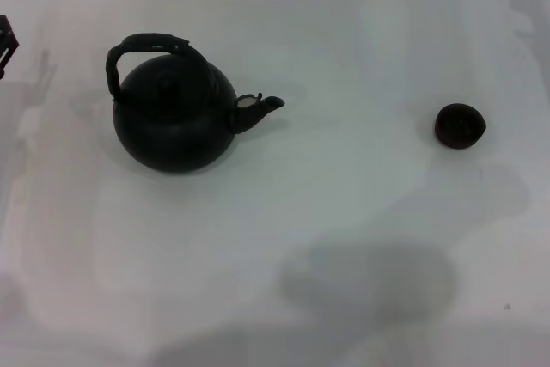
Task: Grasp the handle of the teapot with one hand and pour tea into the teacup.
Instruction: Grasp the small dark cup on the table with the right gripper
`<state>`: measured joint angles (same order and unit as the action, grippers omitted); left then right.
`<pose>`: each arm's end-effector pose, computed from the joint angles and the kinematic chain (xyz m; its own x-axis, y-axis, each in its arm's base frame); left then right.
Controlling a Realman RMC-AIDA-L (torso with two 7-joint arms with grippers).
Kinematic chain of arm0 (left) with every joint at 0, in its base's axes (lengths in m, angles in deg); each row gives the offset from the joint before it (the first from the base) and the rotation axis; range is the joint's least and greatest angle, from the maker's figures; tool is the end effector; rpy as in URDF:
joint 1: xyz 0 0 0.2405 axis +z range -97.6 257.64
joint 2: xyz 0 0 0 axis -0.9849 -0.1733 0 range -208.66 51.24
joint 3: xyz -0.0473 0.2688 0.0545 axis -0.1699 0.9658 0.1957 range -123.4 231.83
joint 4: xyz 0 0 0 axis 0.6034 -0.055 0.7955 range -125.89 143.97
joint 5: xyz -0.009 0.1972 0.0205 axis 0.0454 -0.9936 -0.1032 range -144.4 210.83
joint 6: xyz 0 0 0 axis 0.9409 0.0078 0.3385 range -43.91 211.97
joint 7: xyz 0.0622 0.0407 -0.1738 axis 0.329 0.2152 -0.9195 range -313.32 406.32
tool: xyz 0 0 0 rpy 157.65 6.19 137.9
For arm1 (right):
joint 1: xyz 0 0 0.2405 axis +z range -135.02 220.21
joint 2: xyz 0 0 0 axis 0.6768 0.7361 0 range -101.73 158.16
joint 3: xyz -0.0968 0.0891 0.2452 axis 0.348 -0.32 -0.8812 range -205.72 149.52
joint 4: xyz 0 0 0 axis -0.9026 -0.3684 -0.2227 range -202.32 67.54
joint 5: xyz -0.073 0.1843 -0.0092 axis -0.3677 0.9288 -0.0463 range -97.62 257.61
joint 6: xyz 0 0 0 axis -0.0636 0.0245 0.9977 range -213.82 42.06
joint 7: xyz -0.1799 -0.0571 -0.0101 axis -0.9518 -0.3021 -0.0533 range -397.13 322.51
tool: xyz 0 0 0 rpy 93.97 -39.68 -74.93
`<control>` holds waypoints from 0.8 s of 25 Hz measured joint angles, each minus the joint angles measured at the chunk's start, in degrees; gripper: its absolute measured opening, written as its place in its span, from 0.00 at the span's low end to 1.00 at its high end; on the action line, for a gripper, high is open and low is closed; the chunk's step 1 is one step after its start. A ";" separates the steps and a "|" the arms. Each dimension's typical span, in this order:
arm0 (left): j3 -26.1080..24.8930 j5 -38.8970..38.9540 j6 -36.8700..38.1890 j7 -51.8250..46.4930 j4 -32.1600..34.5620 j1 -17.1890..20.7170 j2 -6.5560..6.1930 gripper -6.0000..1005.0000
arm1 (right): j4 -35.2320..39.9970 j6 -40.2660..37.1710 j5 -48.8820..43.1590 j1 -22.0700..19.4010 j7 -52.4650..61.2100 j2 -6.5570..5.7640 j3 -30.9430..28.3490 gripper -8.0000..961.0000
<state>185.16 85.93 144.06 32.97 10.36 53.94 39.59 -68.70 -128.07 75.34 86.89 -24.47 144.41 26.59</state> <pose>-0.3895 0.3748 -0.0037 0.7042 0.1150 0.7006 0.7054 -0.0012 -0.7088 0.3451 0.4805 0.0211 0.5934 -0.1477 -0.7912 -0.7804 0.1348 -0.6105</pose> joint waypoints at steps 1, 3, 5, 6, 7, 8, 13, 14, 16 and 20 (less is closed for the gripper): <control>0.01 0.00 0.00 0.00 0.00 0.00 0.00 0.87 | 0.02 0.00 0.00 0.00 0.00 0.00 -0.10 0.86; -0.07 0.03 0.00 0.00 0.00 -0.06 0.00 0.87 | 0.10 0.00 0.00 0.00 0.00 0.00 -0.12 0.86; -0.26 0.07 0.00 0.00 0.00 -0.09 0.00 0.87 | 0.11 -0.16 0.00 0.02 0.00 0.00 0.02 0.86; -0.26 0.07 0.00 0.00 0.00 -0.09 0.00 0.87 | 0.11 -0.27 0.00 0.04 0.00 0.00 0.13 0.85; -0.25 0.08 0.00 0.00 0.00 -0.10 0.00 0.87 | 0.10 -0.35 0.00 0.07 0.00 0.00 0.21 0.85; -0.21 0.08 0.00 0.00 0.00 -0.10 0.00 0.87 | 0.11 -0.37 0.00 0.12 0.00 0.00 0.22 0.85; -0.31 0.12 0.00 0.00 0.00 -0.04 0.00 0.87 | 0.12 0.32 0.00 0.74 0.00 0.00 0.26 0.85; -0.31 0.12 0.00 0.00 0.00 -0.04 0.00 0.87 | 0.17 0.85 0.00 0.94 -0.05 0.00 0.35 0.85; -0.33 0.12 0.00 0.00 0.00 -0.04 0.00 0.87 | 0.44 1.89 0.00 1.22 -0.21 0.00 0.98 0.85; -0.35 0.19 0.00 0.00 0.00 -0.12 0.00 0.87 | 2.96 9.39 0.23 1.83 -0.28 0.01 2.86 0.85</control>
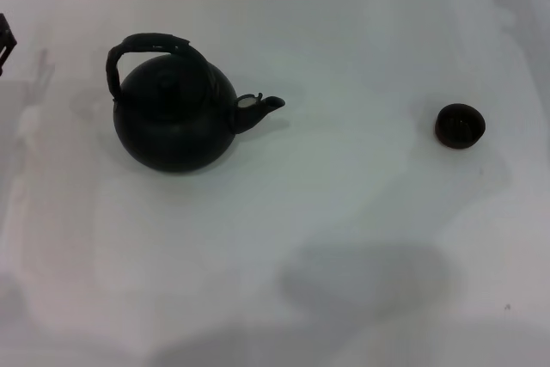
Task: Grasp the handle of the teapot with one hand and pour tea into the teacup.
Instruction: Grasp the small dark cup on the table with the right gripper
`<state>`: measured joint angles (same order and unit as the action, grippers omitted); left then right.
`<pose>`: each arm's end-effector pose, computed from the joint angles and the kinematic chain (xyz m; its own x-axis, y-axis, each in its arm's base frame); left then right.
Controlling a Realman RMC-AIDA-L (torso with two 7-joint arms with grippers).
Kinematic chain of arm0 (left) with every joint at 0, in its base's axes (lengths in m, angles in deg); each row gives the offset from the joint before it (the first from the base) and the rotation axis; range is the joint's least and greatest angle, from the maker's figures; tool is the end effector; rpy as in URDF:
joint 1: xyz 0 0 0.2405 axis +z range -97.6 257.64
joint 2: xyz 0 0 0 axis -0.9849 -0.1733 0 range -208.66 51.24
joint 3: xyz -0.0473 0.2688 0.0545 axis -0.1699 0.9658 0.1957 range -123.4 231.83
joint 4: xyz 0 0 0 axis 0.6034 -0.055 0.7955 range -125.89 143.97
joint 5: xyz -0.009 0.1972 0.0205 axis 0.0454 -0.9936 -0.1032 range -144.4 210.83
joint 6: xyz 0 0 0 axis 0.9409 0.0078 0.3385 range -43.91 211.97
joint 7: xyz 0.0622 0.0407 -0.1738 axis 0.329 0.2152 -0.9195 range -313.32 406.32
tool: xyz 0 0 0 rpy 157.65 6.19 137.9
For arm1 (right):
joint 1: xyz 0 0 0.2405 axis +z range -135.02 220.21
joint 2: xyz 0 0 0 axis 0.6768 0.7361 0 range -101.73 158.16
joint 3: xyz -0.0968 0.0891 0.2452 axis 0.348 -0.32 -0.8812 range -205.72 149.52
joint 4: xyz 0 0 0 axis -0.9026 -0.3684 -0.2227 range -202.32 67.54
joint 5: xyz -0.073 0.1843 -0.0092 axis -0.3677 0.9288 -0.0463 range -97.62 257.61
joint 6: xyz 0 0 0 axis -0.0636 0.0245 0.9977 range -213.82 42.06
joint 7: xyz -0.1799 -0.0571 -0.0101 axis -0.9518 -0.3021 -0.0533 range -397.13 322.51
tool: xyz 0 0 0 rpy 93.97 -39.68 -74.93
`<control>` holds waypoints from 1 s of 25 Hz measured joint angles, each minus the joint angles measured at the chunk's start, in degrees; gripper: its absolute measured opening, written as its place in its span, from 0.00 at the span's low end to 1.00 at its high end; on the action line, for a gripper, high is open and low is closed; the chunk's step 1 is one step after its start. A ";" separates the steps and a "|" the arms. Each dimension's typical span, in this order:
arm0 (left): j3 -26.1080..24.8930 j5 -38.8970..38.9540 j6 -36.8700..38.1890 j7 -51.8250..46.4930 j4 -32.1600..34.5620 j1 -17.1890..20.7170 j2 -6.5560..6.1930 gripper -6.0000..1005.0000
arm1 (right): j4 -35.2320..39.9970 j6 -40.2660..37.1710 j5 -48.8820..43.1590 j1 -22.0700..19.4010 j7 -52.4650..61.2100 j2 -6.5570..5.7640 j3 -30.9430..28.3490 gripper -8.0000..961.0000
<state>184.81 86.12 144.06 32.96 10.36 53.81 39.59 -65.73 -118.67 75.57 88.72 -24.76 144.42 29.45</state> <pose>-0.3894 0.3757 -0.0023 0.7013 0.1114 0.7041 0.7081 0.0057 -0.7061 0.3383 0.4949 0.0094 0.6086 -0.2457 -0.7545 -0.7578 0.1020 -0.6445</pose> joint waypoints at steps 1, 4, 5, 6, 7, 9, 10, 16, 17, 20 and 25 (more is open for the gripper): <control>0.01 0.01 0.00 0.00 0.00 -0.01 0.00 0.87 | 1.04 1.88 0.34 -0.06 0.25 -0.01 -0.10 0.85; 0.03 0.01 0.00 0.00 0.00 -0.10 0.00 0.87 | 2.00 1.44 1.14 -0.36 2.82 -0.01 0.44 0.84; 0.03 0.01 0.00 0.00 0.00 -0.08 0.00 0.87 | 2.21 0.86 1.17 -0.38 4.20 -0.01 1.36 0.84; 0.03 0.01 0.01 0.00 0.00 -0.02 0.00 0.87 | 2.50 0.52 1.12 -0.37 5.50 -0.01 2.51 0.84; 0.01 0.01 0.06 0.00 0.00 0.07 0.00 0.87 | 3.32 0.65 1.11 -0.37 7.39 -0.04 4.62 0.84; -0.03 0.02 0.27 0.00 0.00 0.25 0.00 0.87 | 5.67 2.07 1.12 -0.36 12.90 -0.46 10.56 0.84; -0.05 0.01 0.38 0.00 0.00 0.32 0.00 0.87 | 7.31 3.36 1.10 -0.38 16.53 -0.83 14.55 0.84; -0.06 0.01 0.53 0.00 0.00 0.56 0.00 0.87 | 16.81 5.62 0.38 -0.51 39.01 -5.64 40.27 0.84; 0.01 0.01 0.54 0.00 0.00 0.62 -0.01 0.87 | 18.19 5.04 -0.20 -0.49 43.50 -6.98 44.57 0.83; 0.22 0.01 0.68 0.00 0.00 0.85 -0.02 0.87 | 19.57 -1.30 -5.43 0.02 56.70 -10.40 52.25 0.83; 0.32 -0.02 1.80 0.00 0.00 1.29 -0.23 0.87 | 19.24 -14.92 -25.10 0.76 75.87 -15.60 51.03 0.83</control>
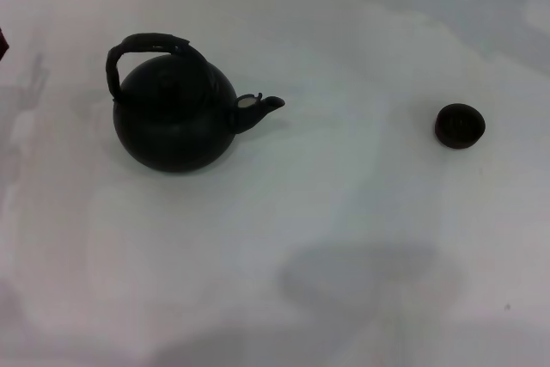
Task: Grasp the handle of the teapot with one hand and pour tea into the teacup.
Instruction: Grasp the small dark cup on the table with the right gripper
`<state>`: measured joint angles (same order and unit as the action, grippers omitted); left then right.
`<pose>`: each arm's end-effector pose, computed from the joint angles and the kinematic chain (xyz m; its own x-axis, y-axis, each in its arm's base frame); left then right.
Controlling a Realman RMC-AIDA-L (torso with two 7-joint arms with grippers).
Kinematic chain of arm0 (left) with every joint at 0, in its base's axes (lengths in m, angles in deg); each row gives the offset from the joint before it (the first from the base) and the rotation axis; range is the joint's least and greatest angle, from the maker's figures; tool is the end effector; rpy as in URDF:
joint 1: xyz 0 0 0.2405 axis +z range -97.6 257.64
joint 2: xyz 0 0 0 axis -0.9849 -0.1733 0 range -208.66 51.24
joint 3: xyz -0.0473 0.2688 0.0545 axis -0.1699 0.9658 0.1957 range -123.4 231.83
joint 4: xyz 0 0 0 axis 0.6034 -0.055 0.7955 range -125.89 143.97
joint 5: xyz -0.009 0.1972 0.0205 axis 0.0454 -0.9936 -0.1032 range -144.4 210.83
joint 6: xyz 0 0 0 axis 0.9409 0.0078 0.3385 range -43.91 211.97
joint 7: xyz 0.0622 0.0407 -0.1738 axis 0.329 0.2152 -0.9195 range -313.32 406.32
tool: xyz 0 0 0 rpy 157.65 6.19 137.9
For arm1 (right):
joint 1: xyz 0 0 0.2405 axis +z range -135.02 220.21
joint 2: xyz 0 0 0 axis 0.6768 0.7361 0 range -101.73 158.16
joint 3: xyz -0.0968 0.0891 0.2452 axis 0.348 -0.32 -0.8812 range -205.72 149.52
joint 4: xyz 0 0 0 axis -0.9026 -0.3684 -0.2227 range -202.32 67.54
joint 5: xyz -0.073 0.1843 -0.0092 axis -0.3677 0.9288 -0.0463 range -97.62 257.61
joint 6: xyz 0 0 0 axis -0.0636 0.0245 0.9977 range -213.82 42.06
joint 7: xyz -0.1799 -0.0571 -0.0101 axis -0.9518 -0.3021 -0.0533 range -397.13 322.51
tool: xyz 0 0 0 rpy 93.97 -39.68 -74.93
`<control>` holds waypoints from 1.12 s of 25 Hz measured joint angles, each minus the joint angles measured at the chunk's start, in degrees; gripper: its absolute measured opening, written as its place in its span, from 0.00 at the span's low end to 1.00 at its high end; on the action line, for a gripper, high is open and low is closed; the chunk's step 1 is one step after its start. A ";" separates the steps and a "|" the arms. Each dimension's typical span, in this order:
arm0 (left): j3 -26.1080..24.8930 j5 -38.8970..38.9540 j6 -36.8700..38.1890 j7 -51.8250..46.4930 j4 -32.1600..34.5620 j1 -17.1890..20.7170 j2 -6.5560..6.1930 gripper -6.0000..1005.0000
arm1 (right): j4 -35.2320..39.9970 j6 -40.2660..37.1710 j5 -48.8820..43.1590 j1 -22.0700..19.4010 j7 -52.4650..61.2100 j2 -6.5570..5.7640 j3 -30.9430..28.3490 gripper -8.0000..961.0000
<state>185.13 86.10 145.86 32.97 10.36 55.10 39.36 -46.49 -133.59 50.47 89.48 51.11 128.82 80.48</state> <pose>-0.3931 0.3679 0.0019 0.7059 0.0970 0.7017 0.7042 0.0101 -0.7099 0.2016 0.5021 0.0052 0.5749 -0.4362 -0.6923 -0.7586 -0.6012 -0.2511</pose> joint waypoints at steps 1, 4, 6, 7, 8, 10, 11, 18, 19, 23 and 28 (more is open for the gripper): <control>0.01 -0.03 0.10 0.00 0.00 0.01 -0.06 0.87 | 0.00 -2.33 -4.19 0.13 2.42 -0.93 -1.21 0.83; 0.03 -0.02 0.12 0.00 0.00 0.02 -0.20 0.87 | 0.28 -8.18 -16.54 0.74 6.44 -2.88 -4.91 0.83; 0.04 -0.01 0.14 0.00 0.00 -0.01 -0.28 0.87 | 0.47 -10.85 -25.34 1.96 9.30 -3.59 -6.60 0.83; 0.04 -0.01 0.14 0.00 0.00 -0.03 -0.29 0.87 | 0.51 -11.81 -29.63 2.94 11.32 -3.87 -6.98 0.83; -0.01 0.00 0.14 0.00 0.00 -0.05 -0.30 0.87 | 0.55 -12.68 -33.38 3.85 13.10 -4.06 -7.20 0.82; -0.24 0.02 0.14 0.00 0.00 -0.10 -0.30 0.87 | 0.55 -14.00 -41.79 6.55 19.08 -4.33 -7.36 0.82; -0.36 0.12 0.14 0.00 0.00 -0.10 -0.30 0.87 | 0.55 -14.72 -45.25 7.64 21.64 -4.33 -7.38 0.82; -0.57 1.60 0.21 0.00 -0.09 0.10 -0.30 0.87 | 1.81 -23.62 -62.80 15.58 31.26 -4.03 -7.60 0.82; -0.57 1.62 0.22 0.00 -0.09 0.12 -0.30 0.87 | 2.50 -24.40 -65.24 16.45 32.77 -3.91 -7.60 0.82; -0.58 1.69 0.28 0.00 -0.09 0.20 -0.31 0.87 | 6.02 -27.33 -76.04 18.99 39.29 -2.74 -7.61 0.81; -0.58 2.93 0.32 0.00 -0.27 0.23 -0.42 0.87 | 9.56 -29.61 -86.60 21.11 42.70 0.77 -7.69 0.81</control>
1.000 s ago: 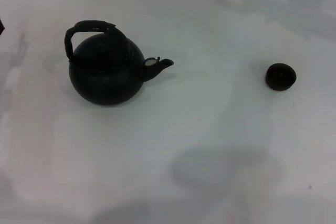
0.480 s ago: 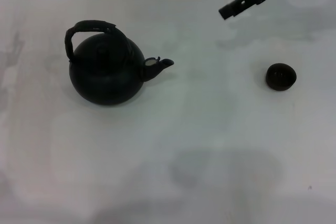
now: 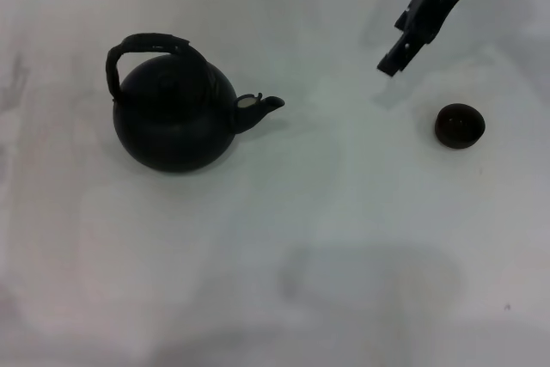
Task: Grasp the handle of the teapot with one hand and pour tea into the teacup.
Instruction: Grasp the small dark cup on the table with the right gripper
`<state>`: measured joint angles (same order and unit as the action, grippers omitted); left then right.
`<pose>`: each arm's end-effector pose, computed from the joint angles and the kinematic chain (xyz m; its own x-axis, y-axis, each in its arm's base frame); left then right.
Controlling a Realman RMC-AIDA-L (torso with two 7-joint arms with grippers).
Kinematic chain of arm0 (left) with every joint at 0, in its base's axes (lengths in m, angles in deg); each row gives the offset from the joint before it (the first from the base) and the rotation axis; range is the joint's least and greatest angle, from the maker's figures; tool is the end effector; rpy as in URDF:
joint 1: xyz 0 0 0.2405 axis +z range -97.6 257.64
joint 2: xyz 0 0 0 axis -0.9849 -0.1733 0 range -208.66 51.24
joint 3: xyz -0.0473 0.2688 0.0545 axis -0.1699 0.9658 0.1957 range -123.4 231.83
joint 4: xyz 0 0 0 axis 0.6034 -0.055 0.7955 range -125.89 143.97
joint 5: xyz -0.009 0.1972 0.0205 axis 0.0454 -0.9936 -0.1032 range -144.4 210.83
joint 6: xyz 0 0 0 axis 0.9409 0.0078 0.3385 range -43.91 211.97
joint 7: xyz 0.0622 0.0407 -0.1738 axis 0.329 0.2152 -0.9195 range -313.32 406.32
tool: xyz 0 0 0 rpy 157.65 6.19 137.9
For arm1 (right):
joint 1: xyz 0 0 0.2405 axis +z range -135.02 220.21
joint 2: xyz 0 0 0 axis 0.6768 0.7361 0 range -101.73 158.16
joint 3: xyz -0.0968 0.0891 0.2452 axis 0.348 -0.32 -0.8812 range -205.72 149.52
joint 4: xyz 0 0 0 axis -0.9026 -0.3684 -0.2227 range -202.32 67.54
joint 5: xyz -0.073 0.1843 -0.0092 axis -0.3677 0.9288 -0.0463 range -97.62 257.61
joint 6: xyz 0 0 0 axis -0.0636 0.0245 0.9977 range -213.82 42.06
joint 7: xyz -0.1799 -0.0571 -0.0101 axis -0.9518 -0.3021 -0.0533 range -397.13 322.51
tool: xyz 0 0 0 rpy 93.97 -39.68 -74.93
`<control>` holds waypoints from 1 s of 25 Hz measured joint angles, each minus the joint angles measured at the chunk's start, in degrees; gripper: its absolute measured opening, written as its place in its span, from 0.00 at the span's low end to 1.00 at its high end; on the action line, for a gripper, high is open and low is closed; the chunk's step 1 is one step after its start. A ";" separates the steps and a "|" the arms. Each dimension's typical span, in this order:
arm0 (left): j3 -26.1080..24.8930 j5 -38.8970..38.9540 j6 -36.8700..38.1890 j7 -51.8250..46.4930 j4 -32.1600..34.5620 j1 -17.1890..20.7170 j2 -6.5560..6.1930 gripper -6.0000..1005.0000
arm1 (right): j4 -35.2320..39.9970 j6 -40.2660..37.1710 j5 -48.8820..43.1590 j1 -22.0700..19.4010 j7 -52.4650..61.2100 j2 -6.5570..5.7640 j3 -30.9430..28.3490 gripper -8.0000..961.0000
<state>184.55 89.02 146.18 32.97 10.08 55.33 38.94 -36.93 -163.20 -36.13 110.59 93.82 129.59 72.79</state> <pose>-0.4018 0.3664 0.0156 0.6939 0.0808 0.7155 0.7120 0.0707 -0.6986 0.1624 0.4541 -0.0322 0.8042 -0.4323 0.4079 -0.3523 -0.8994 -0.2586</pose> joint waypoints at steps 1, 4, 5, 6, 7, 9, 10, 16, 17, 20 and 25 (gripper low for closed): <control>0.00 0.32 0.00 0.00 -0.18 -0.01 -0.03 0.87 | 0.33 -0.24 -2.07 0.37 0.46 0.88 -0.02 0.81; 0.00 0.95 0.00 0.00 -0.41 -0.11 -0.06 0.87 | 0.68 -0.91 -9.35 1.67 1.35 4.64 -0.39 0.81; 0.00 1.17 0.00 0.00 -0.41 -0.16 -0.06 0.87 | 0.75 -1.05 -11.18 1.90 1.51 5.48 -0.74 0.81; 0.00 1.33 0.00 0.00 -0.42 -0.18 -0.06 0.87 | 0.85 -1.22 -14.00 2.14 1.73 6.85 -1.60 0.81; 0.00 1.50 0.00 0.00 -0.43 -0.21 -0.06 0.87 | 0.95 -1.26 -16.67 2.25 1.93 7.81 -2.54 0.81; 0.00 1.61 0.00 0.00 -0.43 -0.31 -0.06 0.87 | 1.14 -1.48 -22.70 2.29 2.10 10.09 -5.39 0.81; 0.00 1.61 0.00 0.00 -0.43 -0.36 -0.06 0.87 | 1.23 -1.68 -25.92 2.29 2.20 11.20 -7.11 0.81; 0.00 1.66 0.00 0.00 -0.43 -0.84 -0.10 0.87 | 1.00 -1.43 -35.90 1.75 2.52 14.11 -12.29 0.80; 0.00 1.67 0.00 0.00 -0.43 -0.90 -0.18 0.87 | 0.88 -1.26 -35.91 1.61 2.54 14.09 -12.55 0.80; 0.00 1.68 -0.01 0.00 -0.43 -1.07 -0.30 0.87 | 0.70 -0.53 -36.10 0.54 2.58 13.90 -14.44 0.80; 0.00 1.68 -0.01 0.00 -0.43 -1.52 -0.32 0.87 | -2.16 0.39 -36.36 -0.31 2.61 13.76 -17.89 0.80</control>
<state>184.55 90.70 146.17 32.97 9.65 53.81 38.62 -39.09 -162.81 -72.49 110.27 96.43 143.35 54.90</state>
